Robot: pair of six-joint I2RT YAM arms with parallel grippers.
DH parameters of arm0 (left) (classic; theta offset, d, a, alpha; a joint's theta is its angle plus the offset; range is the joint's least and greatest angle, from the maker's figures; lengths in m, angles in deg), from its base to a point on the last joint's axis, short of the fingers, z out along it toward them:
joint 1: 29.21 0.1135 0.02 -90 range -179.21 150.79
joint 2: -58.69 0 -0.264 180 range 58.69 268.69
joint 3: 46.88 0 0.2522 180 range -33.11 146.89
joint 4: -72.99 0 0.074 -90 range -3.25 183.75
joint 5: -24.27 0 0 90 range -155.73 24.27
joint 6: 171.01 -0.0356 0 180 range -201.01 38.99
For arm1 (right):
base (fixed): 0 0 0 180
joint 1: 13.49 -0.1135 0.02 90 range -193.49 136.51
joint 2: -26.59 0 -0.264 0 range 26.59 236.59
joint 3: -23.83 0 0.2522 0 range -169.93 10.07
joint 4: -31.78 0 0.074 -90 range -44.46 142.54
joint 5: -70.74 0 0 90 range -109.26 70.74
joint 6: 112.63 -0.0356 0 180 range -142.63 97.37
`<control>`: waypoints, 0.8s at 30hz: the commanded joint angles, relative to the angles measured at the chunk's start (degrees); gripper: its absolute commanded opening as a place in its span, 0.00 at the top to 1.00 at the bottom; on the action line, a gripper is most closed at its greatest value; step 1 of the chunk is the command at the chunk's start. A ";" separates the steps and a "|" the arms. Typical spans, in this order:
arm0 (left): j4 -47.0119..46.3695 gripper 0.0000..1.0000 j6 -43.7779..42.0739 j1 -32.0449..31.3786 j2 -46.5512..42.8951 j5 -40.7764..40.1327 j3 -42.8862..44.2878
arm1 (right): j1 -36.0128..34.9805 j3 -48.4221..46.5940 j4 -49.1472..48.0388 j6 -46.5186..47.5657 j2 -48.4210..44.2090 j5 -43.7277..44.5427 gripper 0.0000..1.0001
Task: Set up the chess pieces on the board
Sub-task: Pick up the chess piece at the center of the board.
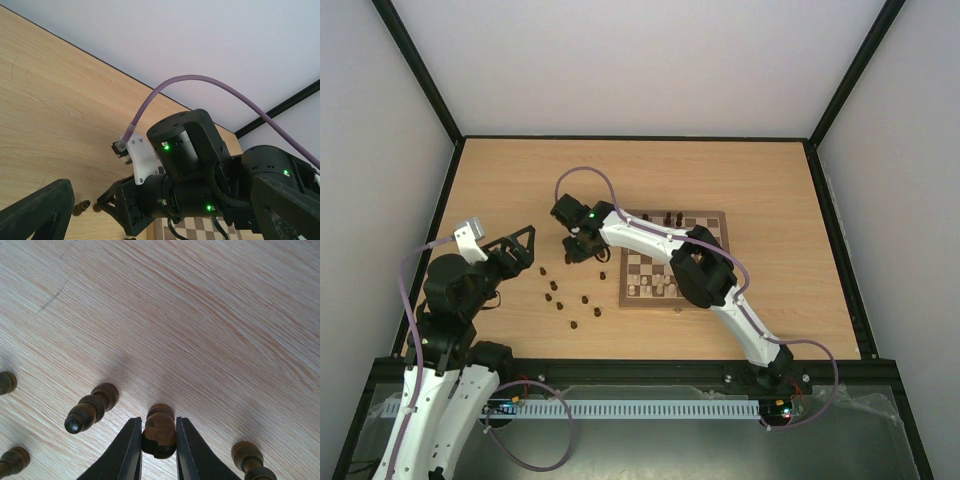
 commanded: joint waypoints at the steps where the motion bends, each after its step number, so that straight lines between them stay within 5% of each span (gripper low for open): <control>1: 0.32 0.01 -0.21 -0.16 -0.62 0.08 0.77 | -0.32 -1.56 3.60 -0.13 1.41 -0.05 0.86; 8: 0.23 0.01 -0.31 -0.17 -0.54 -0.01 0.61 | -0.30 0.04 3.63 0.24 -3.20 1.89 0.91; 15: -0.40 0.00 -0.56 -0.17 0.50 0.37 0.86 | 1.13 9.54 4.12 1.39 -19.23 10.28 0.91; 24: -2.21 0.01 -0.66 -0.17 1.85 1.10 -0.22 | 15.11 25.34 5.24 2.07 -39.30 16.98 0.90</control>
